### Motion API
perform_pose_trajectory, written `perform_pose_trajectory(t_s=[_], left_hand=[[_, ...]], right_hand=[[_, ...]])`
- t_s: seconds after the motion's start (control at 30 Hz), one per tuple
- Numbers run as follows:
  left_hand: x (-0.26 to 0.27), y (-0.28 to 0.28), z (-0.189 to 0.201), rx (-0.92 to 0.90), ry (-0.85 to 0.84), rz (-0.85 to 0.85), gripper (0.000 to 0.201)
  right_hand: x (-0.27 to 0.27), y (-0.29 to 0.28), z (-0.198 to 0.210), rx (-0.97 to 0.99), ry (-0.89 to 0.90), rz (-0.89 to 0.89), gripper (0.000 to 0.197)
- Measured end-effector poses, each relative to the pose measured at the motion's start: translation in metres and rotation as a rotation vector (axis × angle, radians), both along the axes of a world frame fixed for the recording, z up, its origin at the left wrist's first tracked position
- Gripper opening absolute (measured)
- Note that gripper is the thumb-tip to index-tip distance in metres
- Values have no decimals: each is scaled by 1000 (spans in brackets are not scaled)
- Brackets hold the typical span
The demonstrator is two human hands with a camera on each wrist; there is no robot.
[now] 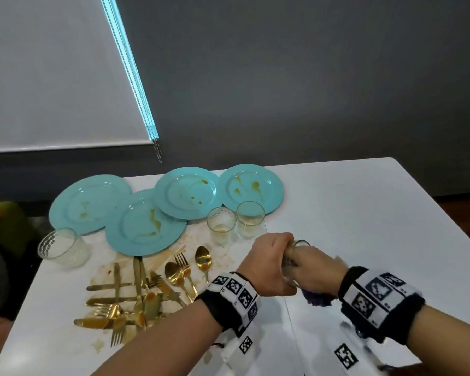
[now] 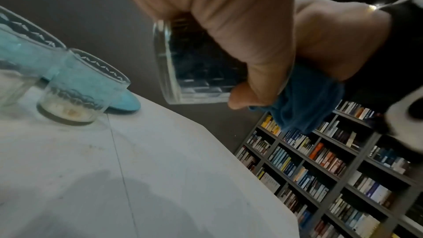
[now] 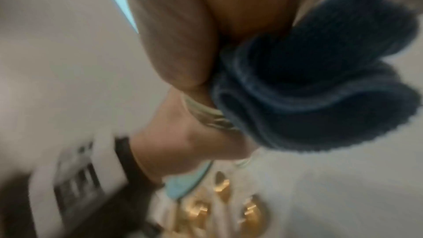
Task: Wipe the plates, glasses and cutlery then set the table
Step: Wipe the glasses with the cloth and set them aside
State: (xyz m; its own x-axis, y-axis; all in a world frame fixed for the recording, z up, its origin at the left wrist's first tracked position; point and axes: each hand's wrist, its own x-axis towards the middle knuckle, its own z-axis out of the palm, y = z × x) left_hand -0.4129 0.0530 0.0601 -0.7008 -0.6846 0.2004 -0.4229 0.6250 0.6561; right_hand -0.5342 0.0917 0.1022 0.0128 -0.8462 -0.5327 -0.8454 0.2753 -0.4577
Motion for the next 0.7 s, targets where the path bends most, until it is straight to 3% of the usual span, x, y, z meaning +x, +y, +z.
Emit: perform_pose_trajectory(t_s=[0.07, 0.1, 0.13, 0.17, 0.27, 0.33, 0.4, 0.47, 0.57, 0.63, 0.7], left_hand=[[15, 1, -2, -91, 48, 30, 57], [26, 0, -4, -124, 62, 36, 55], [37, -2, -3, -149, 59, 24, 56], [49, -3, -1, -142, 19, -14, 60], [83, -4, 13, -7, -233, -175, 72], [99, 1, 14, 132, -339, -225, 73], [112, 5, 13, 159, -323, -191, 73], [125, 9, 9, 54, -304, -166, 71], [142, 18, -3, -66, -273, -145, 59], [151, 21, -3, -55, -279, -163, 63], [159, 18, 3, 4, -269, -159, 72]], right_hand=[[21, -1, 8, 33, -497, -404, 13], [33, -2, 13, 66, -705, -533, 13], [44, 0, 15, 80, -788, -535, 16], [53, 3, 11, 54, -742, -425, 19], [77, 14, 3, 6, -63, 319, 26], [90, 22, -3, 43, 265, 620, 37], [106, 23, -9, -33, 273, 656, 36], [124, 24, -12, -59, 166, 416, 30], [140, 26, -18, -46, -291, 15, 16], [148, 29, -13, -50, -352, 22, 26], [156, 28, -7, -3, -121, 204, 18]])
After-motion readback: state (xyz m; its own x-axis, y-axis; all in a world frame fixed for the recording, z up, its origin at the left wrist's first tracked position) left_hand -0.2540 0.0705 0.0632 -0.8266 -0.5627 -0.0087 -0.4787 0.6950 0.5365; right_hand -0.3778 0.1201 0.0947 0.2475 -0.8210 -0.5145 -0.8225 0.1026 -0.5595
